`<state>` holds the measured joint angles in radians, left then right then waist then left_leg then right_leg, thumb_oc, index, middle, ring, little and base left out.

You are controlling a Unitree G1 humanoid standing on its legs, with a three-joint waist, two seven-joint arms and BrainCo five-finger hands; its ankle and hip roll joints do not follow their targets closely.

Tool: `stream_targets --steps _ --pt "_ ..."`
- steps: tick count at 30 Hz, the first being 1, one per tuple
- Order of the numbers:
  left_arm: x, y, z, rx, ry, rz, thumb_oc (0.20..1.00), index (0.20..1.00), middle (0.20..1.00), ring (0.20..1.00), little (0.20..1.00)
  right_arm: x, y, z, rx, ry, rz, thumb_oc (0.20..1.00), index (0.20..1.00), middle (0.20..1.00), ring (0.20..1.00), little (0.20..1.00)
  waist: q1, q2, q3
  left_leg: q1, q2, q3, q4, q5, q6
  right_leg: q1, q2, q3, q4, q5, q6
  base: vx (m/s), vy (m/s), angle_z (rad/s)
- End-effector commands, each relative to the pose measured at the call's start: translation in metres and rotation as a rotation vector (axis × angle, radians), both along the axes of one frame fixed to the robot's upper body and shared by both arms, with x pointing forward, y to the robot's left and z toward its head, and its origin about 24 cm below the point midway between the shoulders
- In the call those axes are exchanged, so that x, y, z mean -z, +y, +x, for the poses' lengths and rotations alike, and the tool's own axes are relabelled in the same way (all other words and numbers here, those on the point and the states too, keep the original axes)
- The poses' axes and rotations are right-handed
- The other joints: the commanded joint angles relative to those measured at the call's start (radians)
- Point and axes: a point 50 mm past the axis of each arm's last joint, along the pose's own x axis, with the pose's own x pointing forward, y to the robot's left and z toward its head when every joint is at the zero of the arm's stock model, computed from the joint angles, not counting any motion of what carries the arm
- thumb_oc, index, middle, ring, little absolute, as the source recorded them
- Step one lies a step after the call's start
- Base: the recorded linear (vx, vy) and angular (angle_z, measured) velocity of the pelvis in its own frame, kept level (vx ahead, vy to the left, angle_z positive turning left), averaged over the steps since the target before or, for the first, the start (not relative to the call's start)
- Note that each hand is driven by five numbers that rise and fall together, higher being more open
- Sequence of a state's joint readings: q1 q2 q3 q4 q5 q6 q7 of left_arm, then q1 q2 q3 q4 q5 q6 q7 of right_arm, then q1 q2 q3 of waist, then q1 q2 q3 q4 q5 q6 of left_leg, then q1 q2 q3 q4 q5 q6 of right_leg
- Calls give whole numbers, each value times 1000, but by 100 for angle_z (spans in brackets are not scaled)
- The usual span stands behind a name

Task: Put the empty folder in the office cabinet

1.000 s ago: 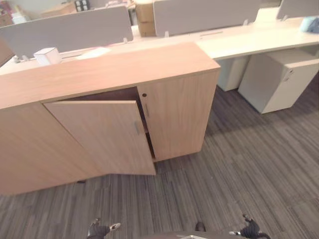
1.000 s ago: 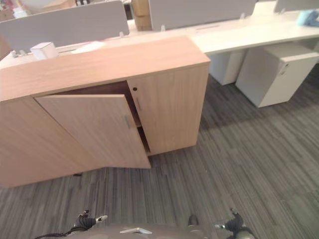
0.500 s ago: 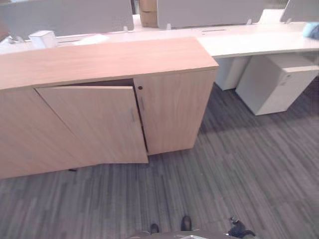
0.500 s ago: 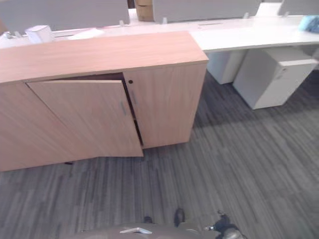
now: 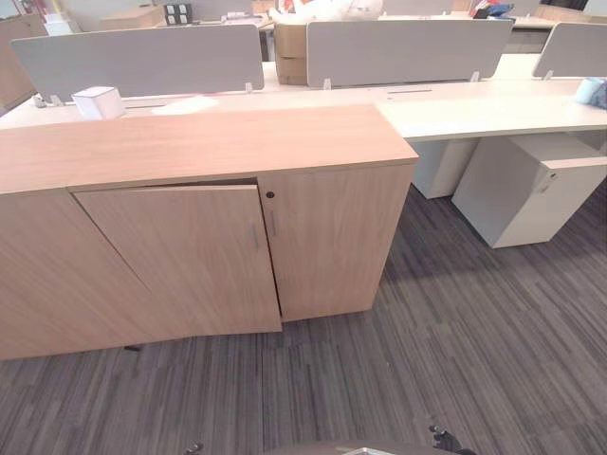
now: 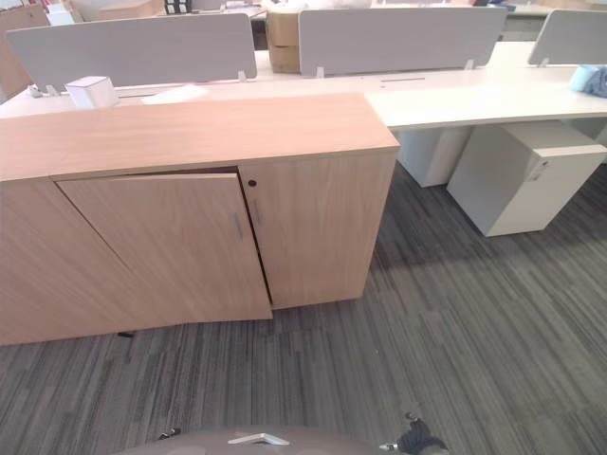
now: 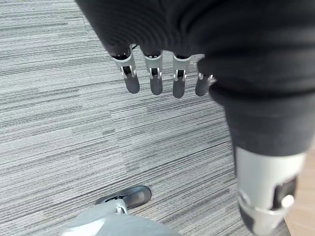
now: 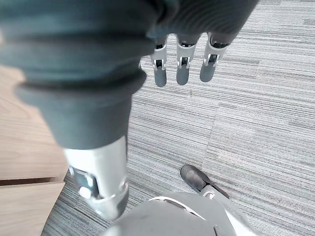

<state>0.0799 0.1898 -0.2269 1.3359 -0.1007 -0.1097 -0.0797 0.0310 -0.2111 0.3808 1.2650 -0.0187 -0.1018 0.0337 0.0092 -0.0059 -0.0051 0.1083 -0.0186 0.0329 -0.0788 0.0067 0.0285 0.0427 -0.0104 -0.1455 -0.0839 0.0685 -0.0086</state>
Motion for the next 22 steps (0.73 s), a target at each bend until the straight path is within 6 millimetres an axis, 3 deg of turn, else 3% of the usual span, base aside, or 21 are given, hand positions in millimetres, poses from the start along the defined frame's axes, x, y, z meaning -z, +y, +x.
stream_targets --steps 1,9,22 --pt "-2 19 -1 -1 40 65 1000 1000 1000 1000 1000 -4 -11 14 -7 -16 -28 1000 1000 1000 1000 1000 13 -18 22 -26 6 8 10 -14 -55 31 -20 43 39 -74 72 57 3 2" --pt "-2 19 -11 -30 70 59 1000 1000 1000 1000 1000 -3 -12 12 7 -9 -22 1000 1000 1000 1000 1000 15 -16 15 -18 7 8 8 -22 -55 36 -20 48 26 -70 75 9 1 0" --pt "0 11 -6 -54 49 20 1000 1000 1000 1000 1000 -3 -16 8 28 6 -32 1000 1000 1000 1000 1000 10 -9 15 -10 9 8 8 -29 -54 41 -19 53 29 -74 73 9 3 0"
